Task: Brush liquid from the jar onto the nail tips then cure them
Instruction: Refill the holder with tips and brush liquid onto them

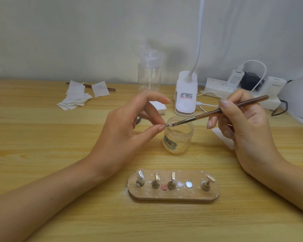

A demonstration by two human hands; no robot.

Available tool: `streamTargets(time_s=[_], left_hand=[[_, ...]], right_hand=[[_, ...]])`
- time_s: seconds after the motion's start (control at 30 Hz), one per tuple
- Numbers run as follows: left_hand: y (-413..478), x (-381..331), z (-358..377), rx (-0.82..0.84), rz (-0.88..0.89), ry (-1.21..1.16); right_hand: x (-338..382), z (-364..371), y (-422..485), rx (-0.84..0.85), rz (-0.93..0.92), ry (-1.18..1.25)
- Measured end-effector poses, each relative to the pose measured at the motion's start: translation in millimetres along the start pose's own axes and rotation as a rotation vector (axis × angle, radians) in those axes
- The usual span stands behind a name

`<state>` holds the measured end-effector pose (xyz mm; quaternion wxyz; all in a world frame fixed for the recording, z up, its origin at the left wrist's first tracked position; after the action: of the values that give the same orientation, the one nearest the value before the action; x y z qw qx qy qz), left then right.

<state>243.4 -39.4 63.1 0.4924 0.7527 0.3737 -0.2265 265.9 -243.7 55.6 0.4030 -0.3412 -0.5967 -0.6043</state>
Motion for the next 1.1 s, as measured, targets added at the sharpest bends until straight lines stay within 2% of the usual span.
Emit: streamTargets(time_s=[0.13,0.3,0.5,0.67,0.93,1.1], left_hand=[[0,0,0,0.001,0.005,0.003],[0,0,0,0.001,0.003,-0.003],[0,2,0,0.002,-0.016,-0.021],[0,1,0,0.001,-0.015,-0.016],[0,2,0,0.000,-0.012,-0.015],[0,2,0,-0.001,-0.011,-0.015]], right_hand=[[2,-6,1,-0.036,-0.019,0.008],[2,1,1,0.023,-0.027,0.028],[2,-6,0,-0.035,-0.022,0.005],[5,1,-1,0.010,-0.043,0.007],[8,-6,-1,-0.054,-0.050,-0.036],[9,3,-2,0.009,-0.059,-0.017]])
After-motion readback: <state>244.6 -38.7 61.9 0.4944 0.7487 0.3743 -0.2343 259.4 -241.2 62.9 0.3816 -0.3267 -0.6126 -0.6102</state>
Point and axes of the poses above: each hand's wrist, its own y-axis towards the middle knuckle, its own z-axis out of the palm, x = y × z, the point moved 9 cm from there along y, towards the middle knuckle, and after that the axes turned 1 degree about -y, right-handed, at the moved point
